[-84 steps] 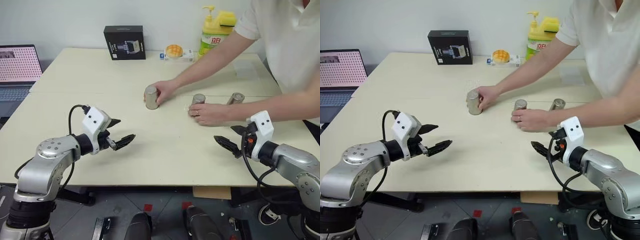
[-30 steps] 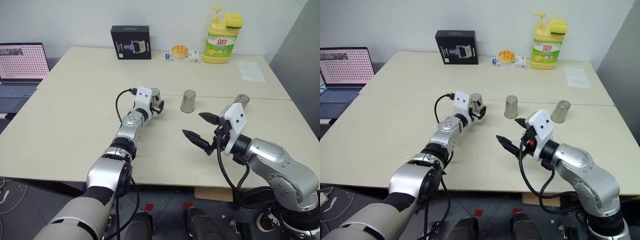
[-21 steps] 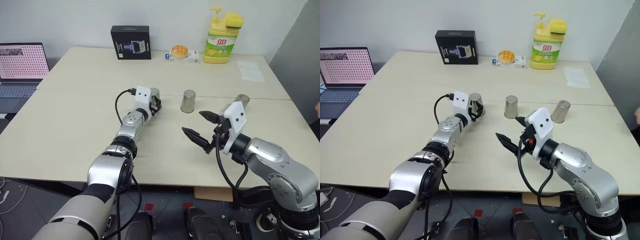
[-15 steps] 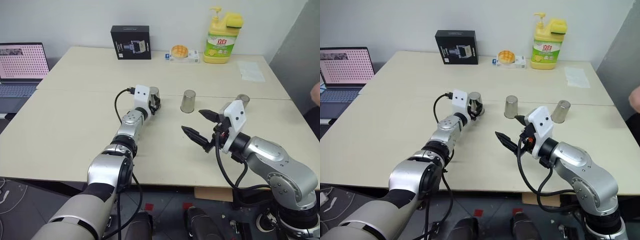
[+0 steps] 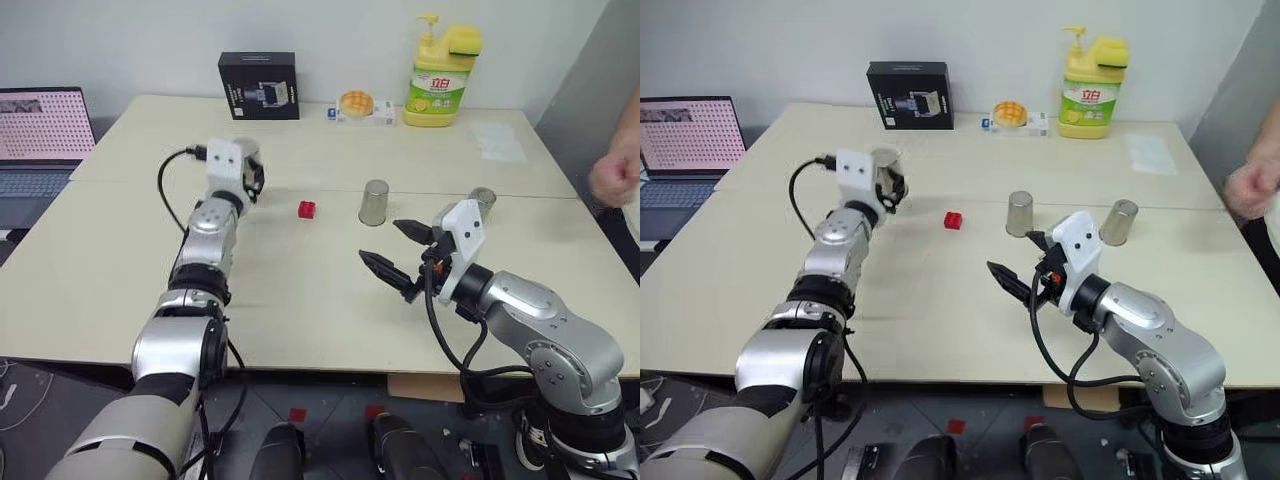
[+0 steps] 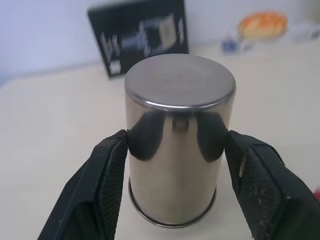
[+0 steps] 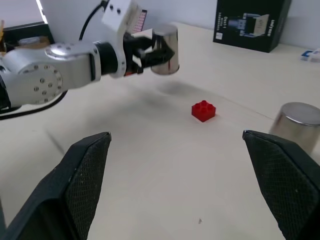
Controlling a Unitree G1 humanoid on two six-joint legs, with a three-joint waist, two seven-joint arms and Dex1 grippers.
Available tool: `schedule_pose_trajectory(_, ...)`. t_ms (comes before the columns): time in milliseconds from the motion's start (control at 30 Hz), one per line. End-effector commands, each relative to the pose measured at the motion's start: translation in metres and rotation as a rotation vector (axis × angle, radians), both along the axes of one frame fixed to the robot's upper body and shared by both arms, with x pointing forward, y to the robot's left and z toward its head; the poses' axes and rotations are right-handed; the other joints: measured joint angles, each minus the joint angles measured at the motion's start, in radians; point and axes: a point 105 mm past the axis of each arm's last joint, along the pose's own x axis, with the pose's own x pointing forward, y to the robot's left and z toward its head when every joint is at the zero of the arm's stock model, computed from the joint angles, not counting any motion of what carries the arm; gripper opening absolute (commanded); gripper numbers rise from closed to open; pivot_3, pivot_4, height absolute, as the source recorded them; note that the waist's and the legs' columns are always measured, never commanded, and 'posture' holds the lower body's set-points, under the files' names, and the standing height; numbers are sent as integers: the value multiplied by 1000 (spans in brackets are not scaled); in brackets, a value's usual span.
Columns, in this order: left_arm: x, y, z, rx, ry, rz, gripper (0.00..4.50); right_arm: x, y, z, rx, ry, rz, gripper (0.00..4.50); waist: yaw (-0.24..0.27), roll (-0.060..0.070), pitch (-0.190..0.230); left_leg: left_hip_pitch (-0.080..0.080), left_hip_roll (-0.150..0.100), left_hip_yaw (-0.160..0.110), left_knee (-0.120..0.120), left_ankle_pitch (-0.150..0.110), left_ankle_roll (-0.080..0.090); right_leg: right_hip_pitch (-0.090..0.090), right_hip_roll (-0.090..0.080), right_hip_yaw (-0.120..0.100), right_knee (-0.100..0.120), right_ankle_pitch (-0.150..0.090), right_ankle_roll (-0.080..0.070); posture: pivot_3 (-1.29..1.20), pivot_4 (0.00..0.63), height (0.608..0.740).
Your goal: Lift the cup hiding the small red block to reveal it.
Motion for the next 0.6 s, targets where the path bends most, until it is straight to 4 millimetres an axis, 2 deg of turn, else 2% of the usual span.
schedule_pose_trajectory(33, 0, 5, 1, -73, -12, 17, 3081, 0, 0, 13, 10, -56, 12, 4500, 5, -1, 0, -1, 0, -1, 0, 0, 0, 0, 0, -1, 0, 0, 0, 0, 150, 740)
schedule_pose_trajectory(67, 0, 5, -3, -77, -3, 17, 3432, 0, -1, 13, 9, -56, 10, 4500, 7, -1, 0, -1, 0, -1, 0, 0, 0, 0, 0, -1, 0, 0, 0, 0, 150, 740)
schedule_pose_trajectory(133, -1, 7, -5, -90, 2, 20, 3650, 0, -1, 13, 7, -54, 10, 4500, 8, -1, 0, 0, 0, -1, 0, 0, 0, 0, 0, -1, 0, 0, 0, 0, 150, 740)
schedule_pose_trajectory(267, 0, 11, 6, -88, -24, 14, 4427, -1, 0, 11, 8, -47, 11, 4500, 7, -1, 0, -1, 0, -1, 0, 0, 0, 0, 0, -1, 0, 0, 0, 0, 150, 740)
schedule_pose_trajectory(433, -9, 20, 20, -24, -47, -7, 4466, -1, 0, 6, -7, -35, 7, 4500, 4, -1, 0, -1, 0, -1, 0, 0, 0, 0, 0, -1, 0, 0, 0, 0, 150, 740)
schedule_pose_trajectory(500, -23, 27, 25, 14, -28, -25, 4466, -1, 0, 5, -8, -29, 7, 4500, -3, -1, 0, -1, 0, -1, 0, 0, 0, 0, 0, -1, 0, 0, 0, 0, 150, 740)
schedule_pose_trajectory(600, -61, 23, 20, 78, 99, -157, 4466, -2, -1, 2, -5, -13, 8, 4500, -18, -1, 0, 0, 1, 0, -1, 0, 0, -1, 0, 0, 0, 0, -1, 0, 150, 740)
